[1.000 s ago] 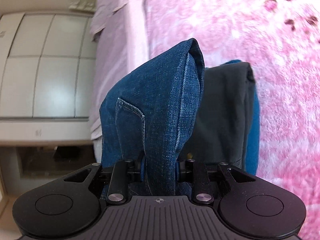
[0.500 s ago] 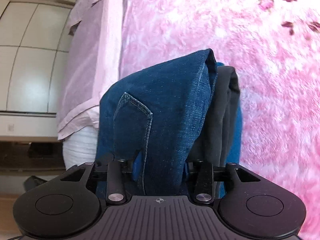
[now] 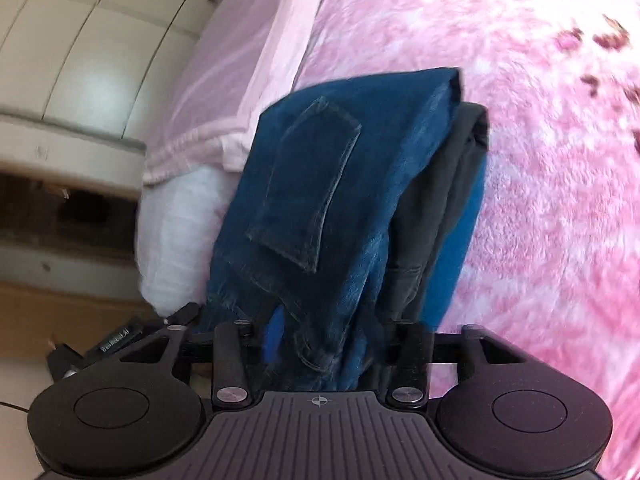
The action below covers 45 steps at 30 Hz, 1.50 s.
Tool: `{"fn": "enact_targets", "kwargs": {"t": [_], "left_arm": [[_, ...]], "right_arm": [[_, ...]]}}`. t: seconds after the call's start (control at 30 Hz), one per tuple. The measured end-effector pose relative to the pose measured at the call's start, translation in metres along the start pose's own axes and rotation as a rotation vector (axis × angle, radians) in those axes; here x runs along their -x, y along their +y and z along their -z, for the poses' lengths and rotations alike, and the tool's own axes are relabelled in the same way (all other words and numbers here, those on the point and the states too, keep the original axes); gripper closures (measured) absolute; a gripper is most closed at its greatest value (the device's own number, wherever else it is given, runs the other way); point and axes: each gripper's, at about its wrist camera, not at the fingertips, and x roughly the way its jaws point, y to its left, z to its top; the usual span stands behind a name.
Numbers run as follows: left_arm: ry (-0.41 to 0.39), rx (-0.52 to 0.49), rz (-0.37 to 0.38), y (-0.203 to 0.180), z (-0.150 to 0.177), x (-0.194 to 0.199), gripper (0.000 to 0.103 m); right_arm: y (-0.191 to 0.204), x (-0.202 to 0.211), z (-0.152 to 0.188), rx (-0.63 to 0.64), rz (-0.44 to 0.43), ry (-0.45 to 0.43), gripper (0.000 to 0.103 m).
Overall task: Fold clothes
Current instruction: 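Lower the folded jeans onto the dark folded garment with both grippers, then square the jeans on the stack and open both grippers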
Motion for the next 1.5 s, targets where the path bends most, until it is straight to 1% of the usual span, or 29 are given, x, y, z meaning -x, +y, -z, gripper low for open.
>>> {"fn": "enact_targets", "kwargs": {"t": [0.07, 0.13, 0.23, 0.27, 0.37, 0.4, 0.47, 0.53, 0.6, 0.7, 0.77, 0.87, 0.97, 1.1, 1.3, 1.4, 1.43, 1.5], "left_arm": [[-0.004, -0.01, -0.032, 0.003, 0.004, -0.011, 0.07], [-0.007, -0.02, -0.065, 0.005, 0.009, -0.021, 0.07], [-0.016, -0.001, -0.096, 0.009, 0.017, -0.023, 0.071], [-0.032, 0.001, -0.097, 0.007, 0.019, -0.018, 0.072], [-0.058, 0.012, -0.139, 0.0, 0.023, -0.003, 0.073], [-0.067, 0.012, -0.14, -0.005, 0.028, 0.005, 0.075], [-0.083, 0.012, -0.143, -0.015, 0.037, 0.021, 0.075], [-0.088, -0.022, -0.134, -0.032, 0.054, 0.028, 0.076], [-0.092, -0.056, -0.125, -0.049, 0.07, 0.036, 0.076], [-0.098, -0.108, -0.112, -0.074, 0.095, 0.047, 0.077], [-0.102, -0.142, -0.102, -0.091, 0.111, 0.055, 0.078], [-0.119, -0.153, -0.145, -0.106, 0.131, 0.051, 0.079], [-0.149, -0.107, -0.196, -0.113, 0.145, 0.048, 0.079], [-0.201, 0.012, -0.262, -0.123, 0.159, 0.048, 0.079], [-0.28, 0.055, -0.389, -0.144, 0.167, 0.035, 0.079], [-0.315, 0.07, -0.452, -0.151, 0.166, 0.027, 0.083], [-0.329, 0.07, -0.462, -0.154, 0.164, 0.027, 0.086], [-0.365, 0.066, -0.458, -0.161, 0.16, 0.028, 0.087]], "right_arm": [[0.012, -0.006, 0.004, 0.093, 0.04, -0.003, 0.097], [0.019, -0.017, 0.01, 0.185, 0.092, 0.016, 0.098], [0.023, -0.042, 0.026, 0.361, 0.197, 0.05, 0.097], [0.028, -0.045, 0.03, 0.41, 0.214, 0.054, 0.096], [0.035, -0.033, 0.031, 0.451, 0.199, 0.028, 0.093], [0.036, -0.028, 0.03, 0.452, 0.19, 0.025, 0.09], [0.036, -0.019, 0.027, 0.448, 0.178, 0.023, 0.085], [0.035, -0.004, 0.029, 0.462, 0.178, 0.011, 0.074], [0.035, 0.007, 0.03, 0.483, 0.191, 0.002, 0.068], [0.029, 0.026, 0.033, 0.488, 0.196, 0.001, 0.068], [0.026, 0.03, 0.03, 0.493, 0.203, 0.009, 0.068], [0.022, 0.036, 0.021, 0.545, 0.207, 0.009, 0.068], [0.018, 0.044, 0.01, 0.649, 0.209, 0.012, 0.068], [0.011, 0.043, -0.009, 0.774, 0.2, 0.054, 0.068], [0.007, 0.035, -0.035, 0.997, 0.134, 0.079, 0.068], [0.004, 0.023, -0.042, 1.086, 0.112, 0.089, 0.068], [0.004, 0.02, -0.043, 1.109, 0.103, 0.089, 0.068], [0.005, 0.015, -0.045, 1.153, 0.08, 0.098, 0.068]]}}
